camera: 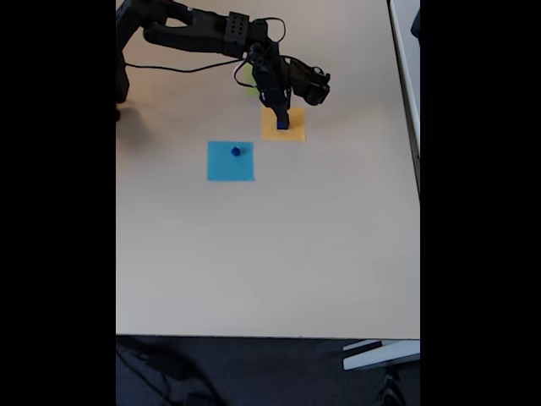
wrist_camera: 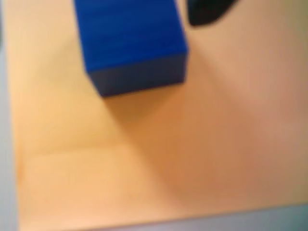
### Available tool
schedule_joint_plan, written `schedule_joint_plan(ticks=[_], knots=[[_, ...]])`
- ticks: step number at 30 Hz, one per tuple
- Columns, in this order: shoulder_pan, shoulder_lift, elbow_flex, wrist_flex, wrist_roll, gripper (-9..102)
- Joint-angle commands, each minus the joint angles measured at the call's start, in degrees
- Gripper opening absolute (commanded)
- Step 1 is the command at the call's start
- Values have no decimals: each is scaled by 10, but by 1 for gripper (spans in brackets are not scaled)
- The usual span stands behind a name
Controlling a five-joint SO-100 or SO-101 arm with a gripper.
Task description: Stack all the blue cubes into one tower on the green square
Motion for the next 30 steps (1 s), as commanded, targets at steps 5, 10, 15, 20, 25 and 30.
schedule_joint_plan(ticks=[5,10,15,20,25,30], knots=[[-7,28,42,-52,0,20],[-7,32,45,-51,-8,19],[-11,33,45,-51,-11,13],[-11,32,47,-51,-13,6],[-11,34,47,-51,-15,1],[-16,64,47,-47,-21,0]])
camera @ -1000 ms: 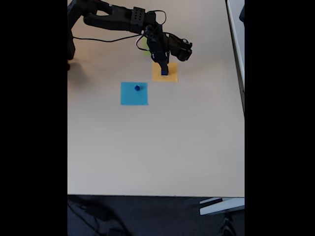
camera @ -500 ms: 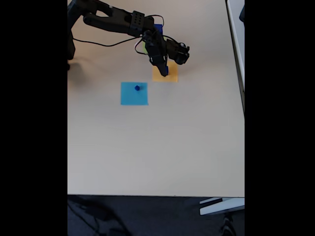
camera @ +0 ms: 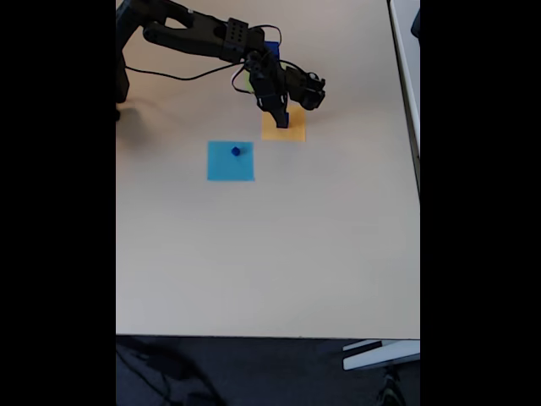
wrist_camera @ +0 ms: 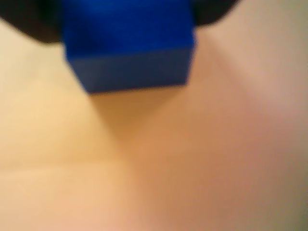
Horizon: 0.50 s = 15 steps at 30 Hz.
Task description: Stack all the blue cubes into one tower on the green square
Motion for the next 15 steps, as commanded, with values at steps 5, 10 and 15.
schedule_joint_plan(ticks=[5,10,15], knots=[[-3,87,-98,74,-32,0],[-5,86,-224,163,-36,0],[-37,84,-294,203,4,0]])
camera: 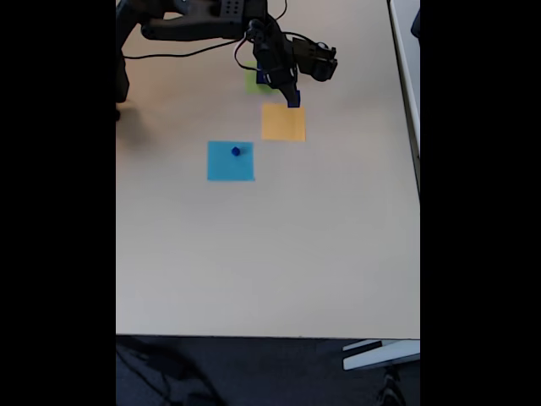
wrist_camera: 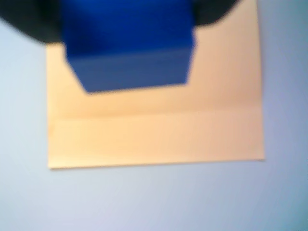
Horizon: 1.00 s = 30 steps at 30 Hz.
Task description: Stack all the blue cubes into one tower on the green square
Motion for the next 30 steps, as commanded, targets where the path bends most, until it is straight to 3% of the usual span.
schedule_joint_plan(ticks=[1,8,21,30], knots=[[-33,63,-77,24,42,0],[-89,76,-75,59,153,0],[-108,129,-53,76,127,0],[-167,96,-44,71,198,0]])
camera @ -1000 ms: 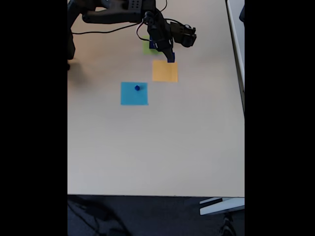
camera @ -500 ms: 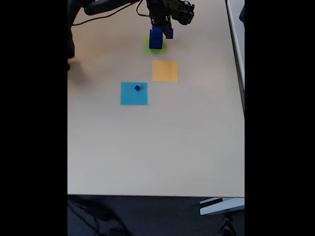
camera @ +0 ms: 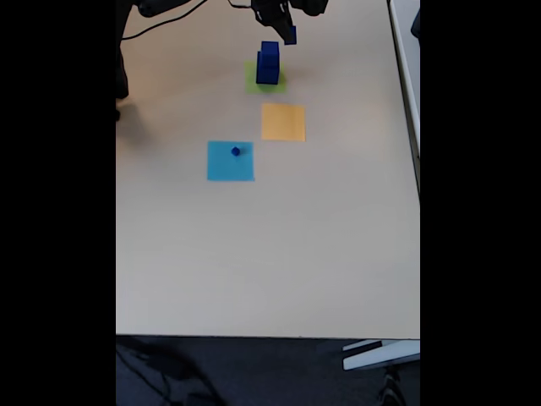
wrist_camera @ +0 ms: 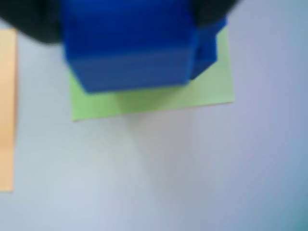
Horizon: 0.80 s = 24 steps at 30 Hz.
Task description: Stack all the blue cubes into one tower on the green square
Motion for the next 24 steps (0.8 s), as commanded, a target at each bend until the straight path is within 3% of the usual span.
schedule_joint_plan(ticks=[1,24], knots=[[-18,23,1,-7,28,0],[-22,56,83,-4,11,0]])
